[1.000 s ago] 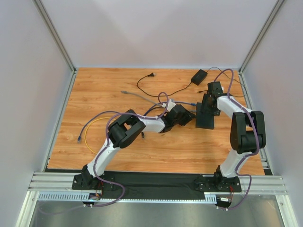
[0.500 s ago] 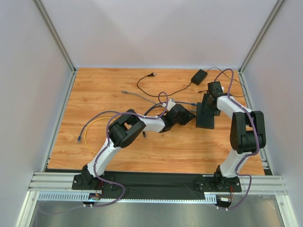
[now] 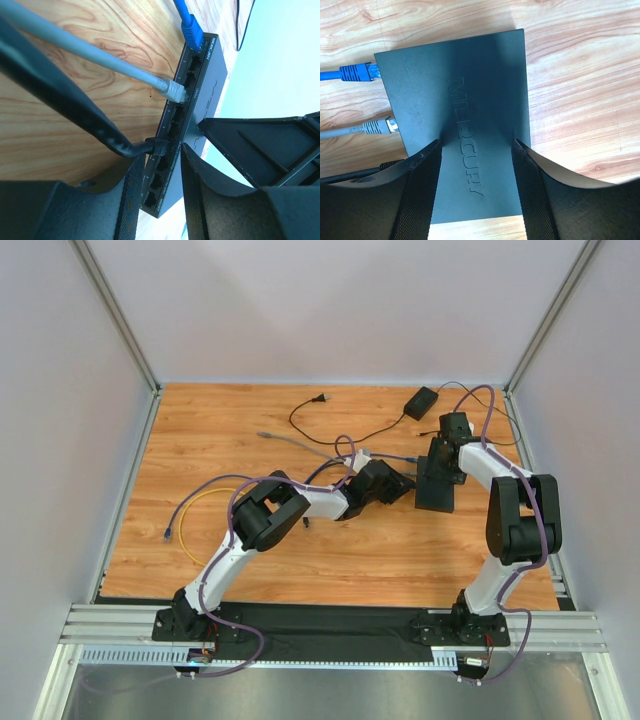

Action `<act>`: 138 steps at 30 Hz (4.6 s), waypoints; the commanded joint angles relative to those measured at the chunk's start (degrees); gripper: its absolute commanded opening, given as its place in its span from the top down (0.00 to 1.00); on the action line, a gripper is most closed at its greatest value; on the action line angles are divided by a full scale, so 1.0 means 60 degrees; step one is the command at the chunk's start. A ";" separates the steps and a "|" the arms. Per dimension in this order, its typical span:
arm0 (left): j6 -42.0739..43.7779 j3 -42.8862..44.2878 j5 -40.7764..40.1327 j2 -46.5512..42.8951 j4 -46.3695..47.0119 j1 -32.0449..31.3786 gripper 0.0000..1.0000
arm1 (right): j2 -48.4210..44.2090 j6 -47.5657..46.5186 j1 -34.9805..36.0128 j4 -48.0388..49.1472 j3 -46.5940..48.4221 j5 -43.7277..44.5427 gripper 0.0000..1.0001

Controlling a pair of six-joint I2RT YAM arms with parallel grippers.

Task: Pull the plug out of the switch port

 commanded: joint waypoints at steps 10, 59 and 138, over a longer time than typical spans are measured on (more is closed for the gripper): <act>-0.0275 0.0211 0.0264 0.0332 -0.0728 -0.0141 0.58 | 0.0432 -0.0181 -0.0013 -0.0296 -0.0057 0.0058 0.41; 0.0209 -0.0739 0.0176 0.0274 0.1234 -0.0155 0.50 | 0.0871 -0.0342 0.0192 -0.0296 0.0163 -0.0452 0.42; 0.0619 -0.3218 0.0439 -0.1983 0.1309 0.0577 0.53 | -0.1076 0.0830 0.0016 0.0730 -0.1419 -0.3562 0.52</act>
